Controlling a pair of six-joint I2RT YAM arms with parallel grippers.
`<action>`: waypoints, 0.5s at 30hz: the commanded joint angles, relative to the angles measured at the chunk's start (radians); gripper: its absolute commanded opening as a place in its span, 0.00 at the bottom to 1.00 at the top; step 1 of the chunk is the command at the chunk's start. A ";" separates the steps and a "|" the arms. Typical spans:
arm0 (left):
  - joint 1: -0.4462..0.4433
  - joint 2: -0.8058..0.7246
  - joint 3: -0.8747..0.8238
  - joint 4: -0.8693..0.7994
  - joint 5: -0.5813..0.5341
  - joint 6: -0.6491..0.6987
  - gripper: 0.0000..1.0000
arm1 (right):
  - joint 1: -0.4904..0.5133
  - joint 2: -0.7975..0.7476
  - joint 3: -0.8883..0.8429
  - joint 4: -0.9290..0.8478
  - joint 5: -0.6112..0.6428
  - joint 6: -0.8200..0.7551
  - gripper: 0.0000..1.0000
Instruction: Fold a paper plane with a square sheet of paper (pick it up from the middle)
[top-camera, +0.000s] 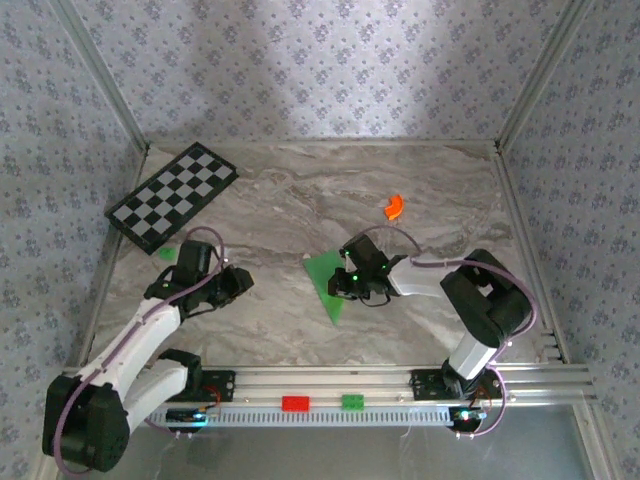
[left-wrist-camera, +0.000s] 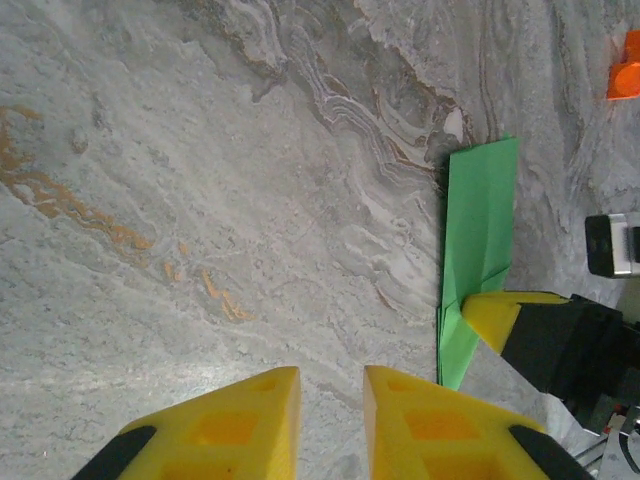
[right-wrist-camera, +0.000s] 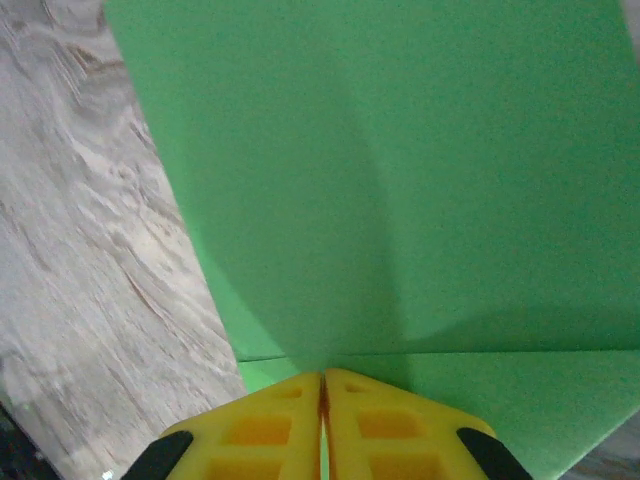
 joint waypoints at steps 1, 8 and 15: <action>0.008 0.026 -0.006 0.041 0.040 -0.002 0.22 | 0.039 0.013 -0.040 0.011 0.076 0.150 0.11; 0.006 0.063 -0.005 0.096 0.096 -0.014 0.21 | 0.184 -0.036 -0.099 0.066 0.372 0.578 0.11; -0.023 0.165 0.022 0.164 0.200 0.003 0.12 | 0.257 0.005 -0.132 0.514 0.396 0.759 0.16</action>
